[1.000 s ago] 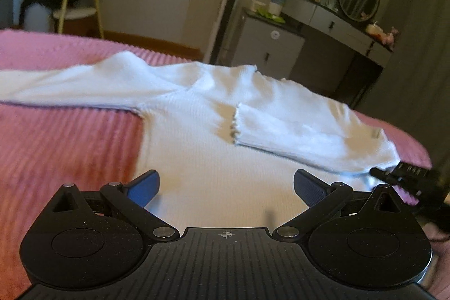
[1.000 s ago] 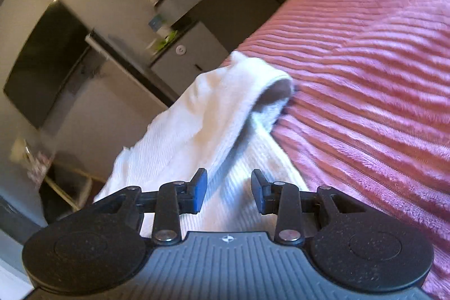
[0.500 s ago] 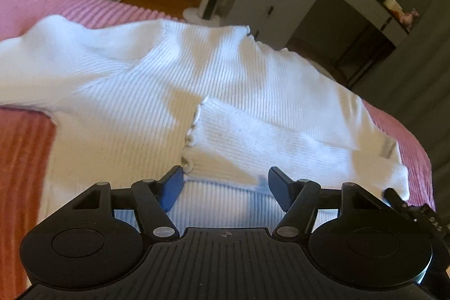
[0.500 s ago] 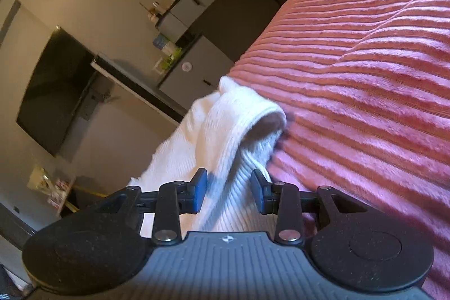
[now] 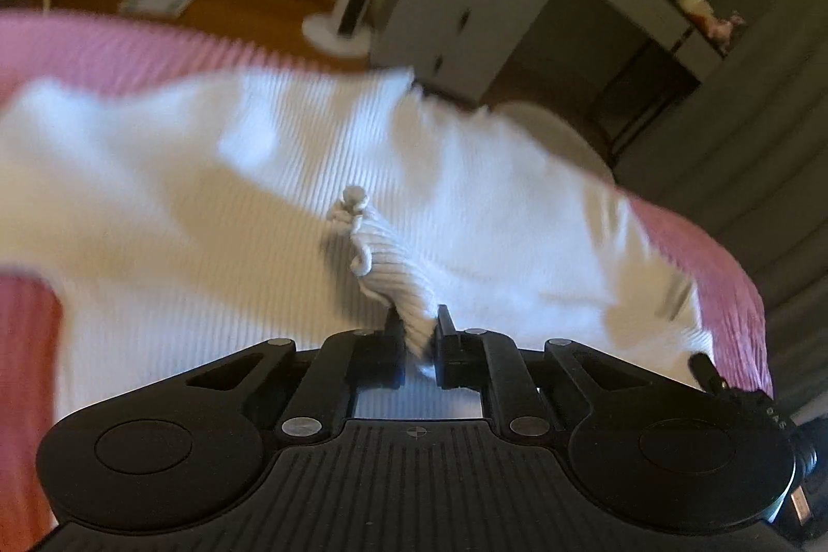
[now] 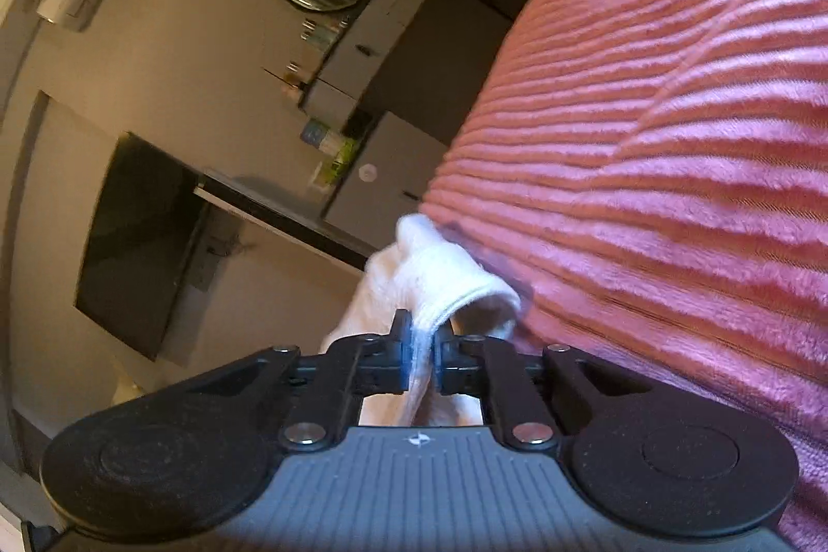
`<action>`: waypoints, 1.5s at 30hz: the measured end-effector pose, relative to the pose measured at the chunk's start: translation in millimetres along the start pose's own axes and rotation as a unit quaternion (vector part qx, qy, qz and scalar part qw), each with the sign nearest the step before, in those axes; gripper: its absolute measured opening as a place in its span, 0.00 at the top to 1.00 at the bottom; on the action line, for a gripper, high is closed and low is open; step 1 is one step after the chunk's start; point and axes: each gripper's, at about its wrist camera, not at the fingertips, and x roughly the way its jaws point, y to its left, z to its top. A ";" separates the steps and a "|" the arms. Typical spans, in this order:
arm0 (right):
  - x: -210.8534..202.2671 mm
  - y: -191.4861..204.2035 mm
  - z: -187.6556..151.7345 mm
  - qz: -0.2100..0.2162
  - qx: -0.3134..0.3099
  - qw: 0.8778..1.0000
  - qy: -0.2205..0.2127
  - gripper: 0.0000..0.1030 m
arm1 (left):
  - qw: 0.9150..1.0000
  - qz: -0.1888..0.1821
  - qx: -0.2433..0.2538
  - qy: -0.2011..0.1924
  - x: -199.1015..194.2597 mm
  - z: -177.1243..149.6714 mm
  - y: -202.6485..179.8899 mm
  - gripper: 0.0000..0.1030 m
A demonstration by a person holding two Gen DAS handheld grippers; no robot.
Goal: Fold small clothes
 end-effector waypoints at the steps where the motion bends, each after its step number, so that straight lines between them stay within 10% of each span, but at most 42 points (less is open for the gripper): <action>1: -1.4 5.0 0.7 0.012 -0.006 1.000 -0.003 0.93 | 1.000 0.002 0.010 -0.017 -8.2 5.6 -4.3 0.88; 6: 1.8 28.9 -3.0 0.086 -0.042 0.995 0.022 0.93 | 0.993 0.021 0.033 -0.109 -51.9 28.3 -6.1 0.88; 12: 39.9 34.9 -28.4 -0.044 -0.123 0.981 0.145 0.90 | 0.992 0.091 0.035 -0.076 -34.3 18.4 24.3 0.88; 19: 24.9 11.0 -6.7 -0.027 -0.044 0.995 0.085 0.68 | 0.992 0.121 0.030 -0.021 -5.4 -17.3 50.8 0.87; 24: 30.1 4.1 -10.6 -0.034 -0.048 0.995 0.082 0.93 | 0.992 0.117 0.027 -0.027 -10.4 -13.9 48.9 0.87; 37: 13.3 -0.7 -6.2 0.104 0.017 0.994 0.028 0.94 | 0.989 0.048 0.016 -0.138 -61.4 31.2 36.3 0.87; 45: 40.2 13.3 -22.7 -0.043 -0.117 0.981 0.149 0.94 | 0.994 0.083 -0.006 -0.073 -32.1 4.0 70.6 0.87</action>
